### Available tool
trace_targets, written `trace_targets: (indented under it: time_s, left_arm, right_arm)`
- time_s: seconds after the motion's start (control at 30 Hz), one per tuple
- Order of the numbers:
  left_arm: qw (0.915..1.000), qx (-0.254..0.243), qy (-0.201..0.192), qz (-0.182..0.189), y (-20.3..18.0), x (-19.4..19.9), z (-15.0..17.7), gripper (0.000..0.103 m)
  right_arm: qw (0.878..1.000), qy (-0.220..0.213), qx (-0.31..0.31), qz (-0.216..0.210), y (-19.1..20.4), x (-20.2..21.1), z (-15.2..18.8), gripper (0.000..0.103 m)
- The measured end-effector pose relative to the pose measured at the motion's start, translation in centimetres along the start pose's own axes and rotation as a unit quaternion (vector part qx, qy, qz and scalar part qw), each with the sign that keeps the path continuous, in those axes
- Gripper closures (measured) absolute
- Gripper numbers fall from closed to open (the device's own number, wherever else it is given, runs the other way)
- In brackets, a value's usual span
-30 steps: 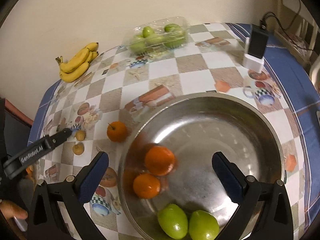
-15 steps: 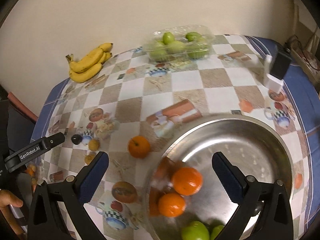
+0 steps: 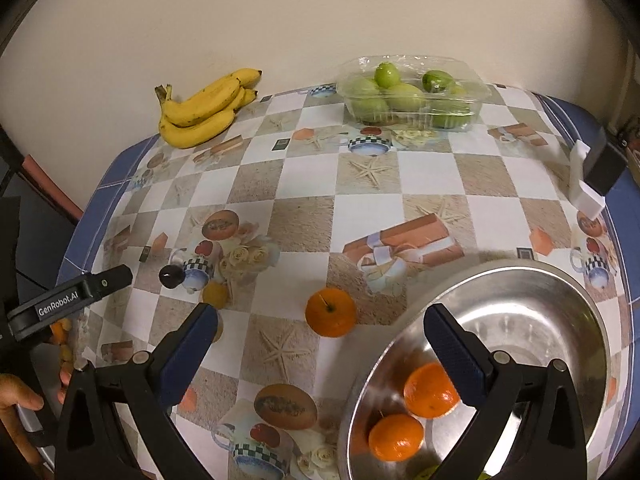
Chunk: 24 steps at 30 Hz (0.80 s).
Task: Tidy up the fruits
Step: 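Lift both open tools out of the bowl toward the remaining fruit, then grasp an orange with the right tool while the left tool grasps a dark round fruit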
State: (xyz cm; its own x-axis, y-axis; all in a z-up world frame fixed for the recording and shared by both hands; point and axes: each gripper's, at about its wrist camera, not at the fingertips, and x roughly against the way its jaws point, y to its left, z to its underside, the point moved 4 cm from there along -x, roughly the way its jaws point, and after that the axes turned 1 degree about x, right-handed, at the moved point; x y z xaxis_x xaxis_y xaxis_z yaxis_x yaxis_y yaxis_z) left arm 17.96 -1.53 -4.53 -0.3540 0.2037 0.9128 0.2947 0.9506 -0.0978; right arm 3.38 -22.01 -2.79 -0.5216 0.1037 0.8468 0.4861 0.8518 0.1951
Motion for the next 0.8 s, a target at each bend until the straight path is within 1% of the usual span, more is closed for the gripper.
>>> trace_targets:
  time_s: [0.07, 0.1, 0.13, 0.2, 0.27, 0.3, 0.33, 0.37, 0.4, 0.47, 0.5, 0.57, 0.7, 0.77, 0.8]
  left_arm:
    - [0.9999, -0.007, 0.003, 0.008, -0.6, -0.2, 0.1, 0.0]
    - [0.9998, -0.014, 0.004, 0.013, -1.1, -0.4, 0.2, 0.0]
    - [0.9997, -0.017, 0.006, 0.016, -1.4, -0.5, 0.2, 0.001]
    - [0.9995, -0.022, 0.012, 0.021, -2.1, -0.8, 0.5, 0.001]
    - [0.999, -0.023, 0.021, 0.031, -2.7, -1.4, 0.7, 0.001]
    - [0.9989, -0.021, 0.025, 0.034, -2.8, -1.6, 0.8, 0.001]
    - [0.9988, -0.018, 0.029, 0.036, -2.9, -1.9, 0.9, 0.004]
    - [0.9986, -0.014, 0.032, 0.038, -2.9, -2.2, 0.9, 0.008]
    - [0.9986, -0.01, 0.036, 0.039, -2.9, -2.4, 0.8, 0.01]
    - [0.9986, -0.01, 0.036, 0.038, -3.1, -2.7, 0.7, 0.013]
    - [0.9986, -0.012, 0.035, 0.039, -3.2, -2.8, 0.6, 0.014]
    - [0.9985, -0.015, 0.033, 0.041, -3.5, -3.0, 0.4, 0.019]
    - [0.9985, -0.02, 0.032, 0.039, -3.9, -3.6, 0.0, 0.021]
    - [0.9984, -0.022, 0.035, 0.04, -3.9, -4.0, -0.1, 0.029]
    - [0.9982, -0.022, 0.038, 0.041, -3.9, -4.2, -0.1, 0.03]
  right_arm:
    - [1.0, 0.003, 0.006, 0.003, 0.2, -0.4, -0.1, 0.002]
    - [1.0, 0.005, 0.009, 0.006, 0.3, -0.7, -0.1, 0.005]
    - [1.0, 0.007, 0.011, 0.008, 0.3, -0.9, -0.1, 0.011]
    - [1.0, 0.011, 0.016, 0.011, 0.5, -1.3, -0.2, 0.018]
    - [1.0, 0.016, 0.019, 0.013, 0.6, -1.7, -0.1, 0.019]
    - [0.999, 0.018, 0.021, 0.016, 0.6, -2.0, -0.1, 0.022]
    - [0.999, 0.022, 0.024, 0.02, 0.6, -2.3, 0.0, 0.026]
    - [0.999, 0.025, 0.025, 0.022, 0.6, -2.6, 0.1, 0.029]
    - [0.999, 0.028, 0.025, 0.023, 0.5, -2.9, 0.2, 0.032]
    - [0.999, 0.032, 0.025, 0.025, 0.4, -3.2, 0.2, 0.032]
    - [0.999, 0.034, 0.026, 0.025, 0.4, -3.5, 0.2, 0.033]
    - [0.999, 0.036, 0.026, 0.024, 0.3, -3.7, 0.2, 0.036]
    - [0.998, 0.041, 0.027, 0.03, 0.0, -4.2, 0.1, 0.04]
    - [0.998, 0.044, 0.026, 0.031, -0.1, -4.5, 0.2, 0.044]
    - [0.998, 0.047, 0.026, 0.032, -0.2, -4.7, 0.2, 0.047]
